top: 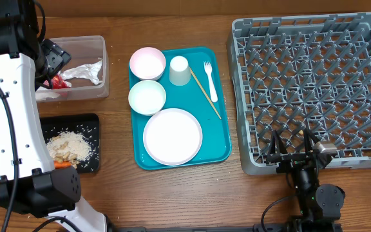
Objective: Sort waste into correct bins and load items into the dishwasher rack
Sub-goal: 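Reach the right gripper to the white cup and grasp it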
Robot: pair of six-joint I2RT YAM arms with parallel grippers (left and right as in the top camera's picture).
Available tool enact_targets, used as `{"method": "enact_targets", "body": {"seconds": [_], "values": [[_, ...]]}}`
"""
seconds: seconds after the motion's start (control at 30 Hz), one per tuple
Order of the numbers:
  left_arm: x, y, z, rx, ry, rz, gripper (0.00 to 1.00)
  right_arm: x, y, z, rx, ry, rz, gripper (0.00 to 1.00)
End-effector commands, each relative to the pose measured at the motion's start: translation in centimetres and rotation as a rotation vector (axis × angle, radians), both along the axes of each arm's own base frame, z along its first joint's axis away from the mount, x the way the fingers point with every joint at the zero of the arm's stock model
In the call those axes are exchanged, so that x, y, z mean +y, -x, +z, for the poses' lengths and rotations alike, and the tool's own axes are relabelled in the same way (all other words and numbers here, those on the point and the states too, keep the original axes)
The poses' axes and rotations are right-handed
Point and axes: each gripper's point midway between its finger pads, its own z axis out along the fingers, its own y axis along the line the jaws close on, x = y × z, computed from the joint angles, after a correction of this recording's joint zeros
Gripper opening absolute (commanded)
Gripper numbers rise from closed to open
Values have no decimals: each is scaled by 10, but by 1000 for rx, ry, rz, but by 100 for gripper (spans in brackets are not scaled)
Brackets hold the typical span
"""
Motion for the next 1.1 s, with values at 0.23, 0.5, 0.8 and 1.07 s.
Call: {"method": "enact_targets", "body": {"seconds": [0.23, 0.5, 0.8, 1.07], "values": [[0, 0, 0, -4, 9, 18, 100, -3, 0, -2, -2, 1, -13, 100], [0, 0, 0, -4, 9, 18, 100, 57, 26, 60, -130, -393, 399, 100], [0, 0, 0, -4, 9, 18, 100, 73, 61, 119, -219, -672, 631, 100], [0, 0, 0, -4, 9, 18, 100, 66, 54, 197, -265, -372, 484, 100]]}}
